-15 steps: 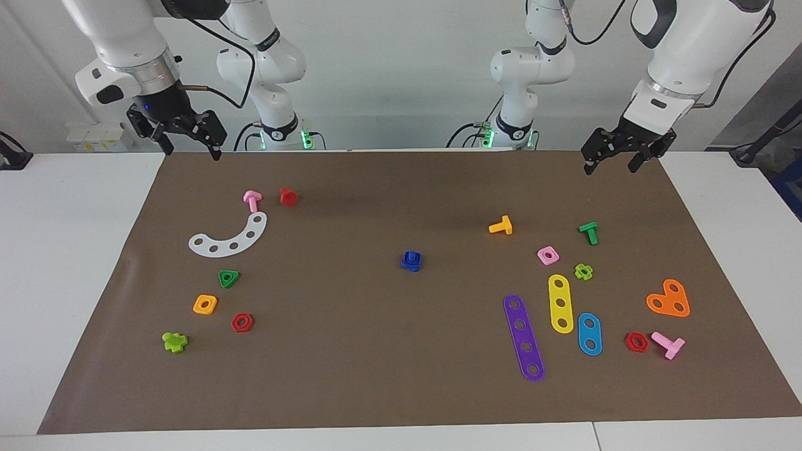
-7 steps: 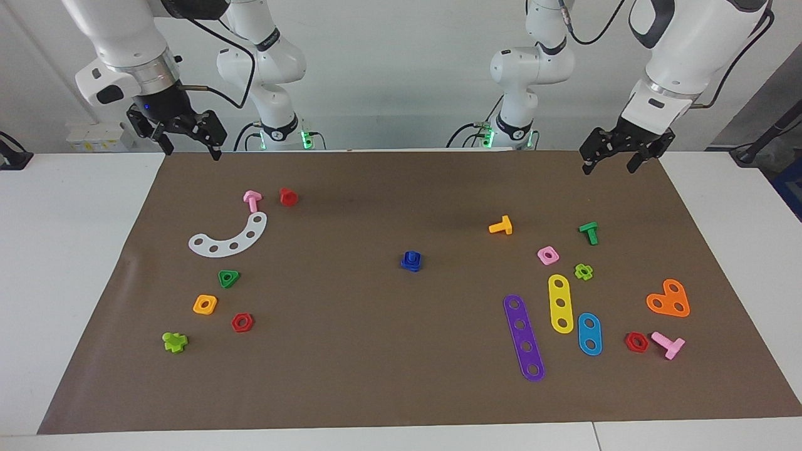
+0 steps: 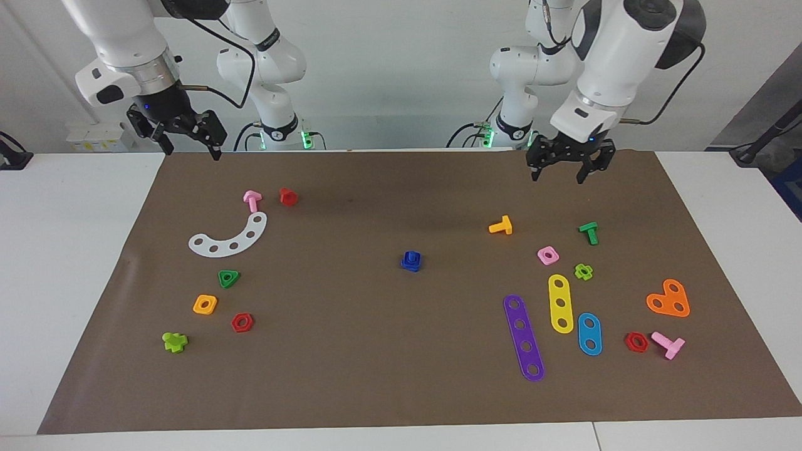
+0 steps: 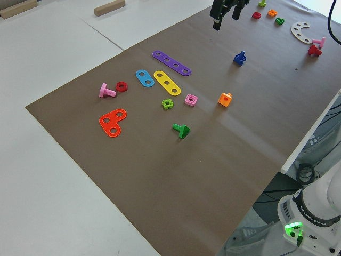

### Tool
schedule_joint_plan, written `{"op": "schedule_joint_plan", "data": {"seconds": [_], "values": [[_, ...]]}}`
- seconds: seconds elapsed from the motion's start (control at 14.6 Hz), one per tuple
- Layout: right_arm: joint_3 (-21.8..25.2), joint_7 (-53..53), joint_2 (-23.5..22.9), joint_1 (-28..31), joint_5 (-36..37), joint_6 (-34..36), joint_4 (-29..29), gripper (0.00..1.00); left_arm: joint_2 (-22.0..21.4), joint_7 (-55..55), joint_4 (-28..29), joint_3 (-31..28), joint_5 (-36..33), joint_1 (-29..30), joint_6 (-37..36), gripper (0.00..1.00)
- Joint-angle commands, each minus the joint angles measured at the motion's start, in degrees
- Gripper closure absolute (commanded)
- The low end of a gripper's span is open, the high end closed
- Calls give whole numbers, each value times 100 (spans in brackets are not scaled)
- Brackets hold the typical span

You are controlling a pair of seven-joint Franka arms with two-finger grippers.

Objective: Unscrew and place screws in storage area

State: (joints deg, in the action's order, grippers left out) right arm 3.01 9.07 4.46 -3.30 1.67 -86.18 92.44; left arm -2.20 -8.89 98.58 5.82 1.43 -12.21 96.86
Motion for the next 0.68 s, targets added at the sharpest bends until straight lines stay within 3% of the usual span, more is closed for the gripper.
{"op": "schedule_joint_plan", "data": {"seconds": [0.0, 0.27, 0.62], "values": [[-46, -169, 29, 84, -61, 84, -33, 0, 140, -743, 171, -90, 59, -658, 446, 0], [-46, -169, 29, 84, -61, 93, -33, 0, 904, -1640, -75, -99, 51, -1379, 1079, 0], [-46, -169, 29, 84, -61, 93, -33, 0, 1659, -1923, -391, -99, 51, -1732, 1669, 2]]}}
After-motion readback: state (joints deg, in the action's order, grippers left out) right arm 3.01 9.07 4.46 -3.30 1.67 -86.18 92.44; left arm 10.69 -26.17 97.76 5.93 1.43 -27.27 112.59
